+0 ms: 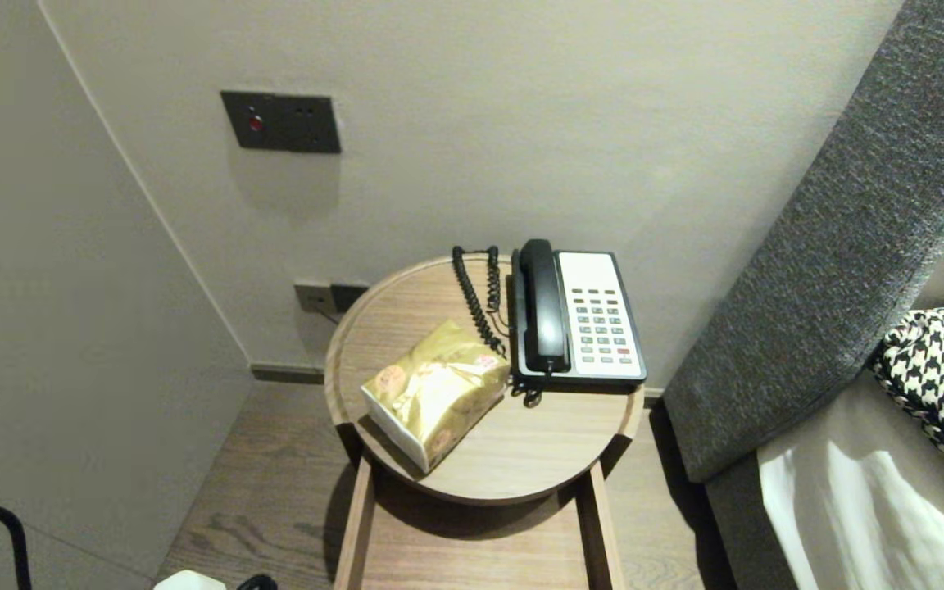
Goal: Close the nightstand drawer
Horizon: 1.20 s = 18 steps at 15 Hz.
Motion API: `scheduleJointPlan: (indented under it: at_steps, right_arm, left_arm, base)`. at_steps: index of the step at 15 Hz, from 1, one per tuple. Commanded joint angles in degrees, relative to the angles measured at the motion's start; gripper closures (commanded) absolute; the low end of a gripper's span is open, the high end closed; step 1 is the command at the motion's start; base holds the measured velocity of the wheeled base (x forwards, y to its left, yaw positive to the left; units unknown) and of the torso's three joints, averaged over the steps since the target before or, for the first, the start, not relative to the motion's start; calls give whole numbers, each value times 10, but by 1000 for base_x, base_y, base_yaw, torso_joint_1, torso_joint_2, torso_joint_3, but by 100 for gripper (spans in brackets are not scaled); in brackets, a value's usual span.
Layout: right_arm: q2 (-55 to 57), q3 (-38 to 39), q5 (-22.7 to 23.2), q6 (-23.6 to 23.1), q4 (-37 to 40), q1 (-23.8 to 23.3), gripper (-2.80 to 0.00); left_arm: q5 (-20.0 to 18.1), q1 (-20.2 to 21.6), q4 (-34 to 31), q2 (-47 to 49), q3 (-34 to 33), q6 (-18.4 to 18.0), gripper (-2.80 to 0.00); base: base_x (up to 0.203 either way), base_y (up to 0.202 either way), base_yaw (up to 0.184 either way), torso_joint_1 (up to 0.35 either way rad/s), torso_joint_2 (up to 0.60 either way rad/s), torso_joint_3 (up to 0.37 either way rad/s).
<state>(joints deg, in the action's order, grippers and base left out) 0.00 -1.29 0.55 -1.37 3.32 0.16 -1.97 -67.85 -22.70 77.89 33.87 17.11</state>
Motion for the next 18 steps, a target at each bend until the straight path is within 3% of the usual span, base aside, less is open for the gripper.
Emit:
scheduleJointPlan:
  at_steps: [1, 6, 11, 18]
  right_arm:
    - [1, 0, 1, 0, 0, 0, 0]
    - [1, 0, 1, -1, 0, 0, 0]
    - [1, 1, 0, 0, 0, 0, 0]
    - [1, 1, 1, 0, 0, 0, 0]
  left_arm:
    - [9, 0, 33, 15, -11, 18, 0]
    - [26, 4, 124, 37, -61, 29, 0]
    - [27, 60, 162, 49, -56, 32, 0]
    - [23, 99, 233, 86, -50, 30, 0]
  base:
    - [0, 0, 0, 0, 0, 0]
    - [0, 0, 0, 0, 0, 0]
    - [0, 0, 0, 0, 0, 0]
    - [0, 0, 0, 0, 0, 0]
